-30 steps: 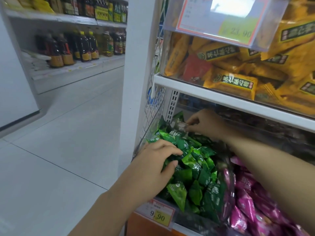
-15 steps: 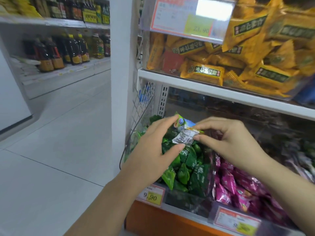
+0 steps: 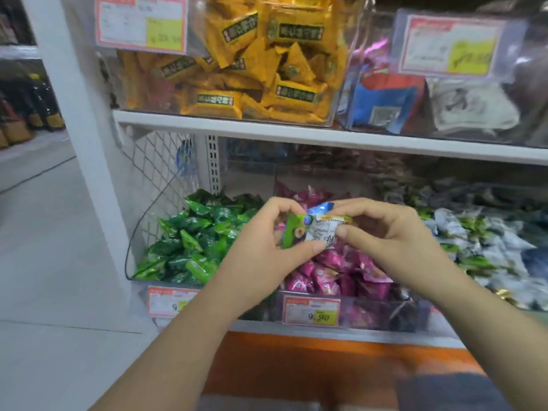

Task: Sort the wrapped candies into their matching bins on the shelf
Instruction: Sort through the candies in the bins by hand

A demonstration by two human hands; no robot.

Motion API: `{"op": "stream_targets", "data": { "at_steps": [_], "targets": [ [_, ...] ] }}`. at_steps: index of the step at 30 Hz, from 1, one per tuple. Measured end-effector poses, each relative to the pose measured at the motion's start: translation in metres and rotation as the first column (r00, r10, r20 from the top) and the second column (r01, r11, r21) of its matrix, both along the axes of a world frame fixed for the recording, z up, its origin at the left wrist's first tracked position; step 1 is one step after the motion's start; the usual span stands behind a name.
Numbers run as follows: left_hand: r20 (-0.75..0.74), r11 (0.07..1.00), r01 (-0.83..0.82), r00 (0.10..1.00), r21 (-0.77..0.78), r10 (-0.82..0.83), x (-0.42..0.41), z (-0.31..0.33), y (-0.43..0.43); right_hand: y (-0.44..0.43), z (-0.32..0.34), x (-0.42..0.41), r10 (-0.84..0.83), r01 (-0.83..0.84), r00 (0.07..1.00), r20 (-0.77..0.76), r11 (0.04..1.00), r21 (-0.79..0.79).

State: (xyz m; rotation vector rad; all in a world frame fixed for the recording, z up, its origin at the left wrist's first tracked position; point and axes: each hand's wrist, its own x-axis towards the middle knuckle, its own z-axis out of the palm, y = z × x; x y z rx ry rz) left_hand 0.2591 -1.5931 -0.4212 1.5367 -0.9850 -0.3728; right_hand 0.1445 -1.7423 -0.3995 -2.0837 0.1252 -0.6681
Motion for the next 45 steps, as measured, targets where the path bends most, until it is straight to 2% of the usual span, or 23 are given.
{"op": "stream_targets", "data": {
  "at_steps": [5,8,10,13,15,16,17,19,21,23,25,28,30,33,36,37,39,41,45],
  "targets": [
    [0.082,0.992,-0.115,0.990,-0.050,0.119,-0.040,0.000,-0.041,-0.037,-0.013,-0.052,-0.192,0.189,0.981,0.025,0.978,0.083],
    [0.073,0.993,-0.099,0.992,-0.059,0.103,-0.058,0.004,-0.066,-0.065,-0.013,-0.082,-0.376,0.373,0.927,0.016,0.924,0.089],
    [0.070,0.995,-0.080,0.994,-0.060,0.084,-0.067,0.006,-0.080,-0.090,-0.015,-0.099,-0.542,0.541,0.839,0.054,0.841,0.032],
    [0.096,0.998,-0.031,0.995,-0.048,0.035,-0.079,0.010,-0.101,-0.130,-0.022,-0.117,-0.733,0.745,0.666,0.139,0.664,-0.070],
    [0.141,1.000,-0.011,0.990,-0.028,0.015,-0.086,0.012,-0.116,-0.148,-0.026,-0.127,-0.808,0.819,0.570,0.150,0.546,-0.177],
    [0.163,1.000,-0.001,0.987,-0.018,0.004,-0.090,0.013,-0.123,-0.155,-0.029,-0.132,-0.826,0.818,0.555,0.104,0.518,-0.249],
    [0.175,1.000,0.014,0.985,-0.009,-0.012,-0.094,0.014,-0.130,-0.161,-0.031,-0.136,-0.827,0.779,0.563,0.015,0.524,-0.344],
    [0.180,0.998,0.056,0.982,0.006,-0.056,-0.102,0.015,-0.142,-0.166,-0.035,-0.145,-0.785,0.616,0.582,-0.212,0.596,-0.516],
    [0.181,0.996,0.093,0.979,0.016,-0.095,-0.111,0.015,-0.153,-0.165,-0.032,-0.153,-0.748,0.551,0.584,-0.315,0.650,-0.523],
    [0.172,0.990,0.133,0.975,0.044,-0.139,-0.121,0.014,-0.164,-0.160,-0.023,-0.162,-0.735,0.602,0.616,-0.282,0.671,-0.433],
    [0.169,0.980,0.183,0.966,0.073,-0.193,-0.131,0.013,-0.174,-0.156,-0.017,-0.172,-0.693,0.644,0.691,-0.205,0.719,-0.260],
    [0.114,0.959,0.276,0.952,0.071,-0.283,-0.146,0.010,-0.193,-0.145,-0.008,-0.182,-0.431,0.453,0.884,-0.184,0.886,0.102],
    [0.064,0.947,0.314,0.946,0.064,-0.318,-0.157,0.010,-0.204,-0.143,-0.008,-0.185,-0.334,0.359,0.930,-0.156,0.917,0.175],
    [0.101,0.942,0.329,0.937,0.072,-0.335,-0.168,0.013,-0.218,-0.150,-0.008,-0.191,-0.425,0.429,0.903,-0.065,0.885,0.182],
    [0.182,0.940,0.315,0.924,0.134,-0.336,-0.172,0.017,-0.226,-0.169,-0.016,-0.201,-0.588,0.584,0.809,-0.023,0.799,0.144],
    [0.201,0.941,0.303,0.923,0.147,-0.329,-0.171,0.017,-0.227,-0.178,-0.020,-0.206,-0.684,0.678,0.730,0.008,0.725,0.122],
    [0.227,0.948,0.275,0.924,0.163,-0.307,-0.167,0.016,-0.227,-0.196,-0.028,-0.216,-0.861,0.859,0.505,0.056,0.508,0.063],
    [0.219,0.951,0.257,0.931,0.175,-0.292,-0.163,0.014,-0.225,-0.210,-0.037,-0.226,-0.936,0.936,0.351,0.006,0.351,-0.016],
    [0.205,0.955,0.223,0.943,0.196,-0.263,-0.157,0.010,-0.220,-0.221,-0.050,-0.236,-0.946,0.937,0.258,-0.197,0.295,-0.189]
  ]
}}
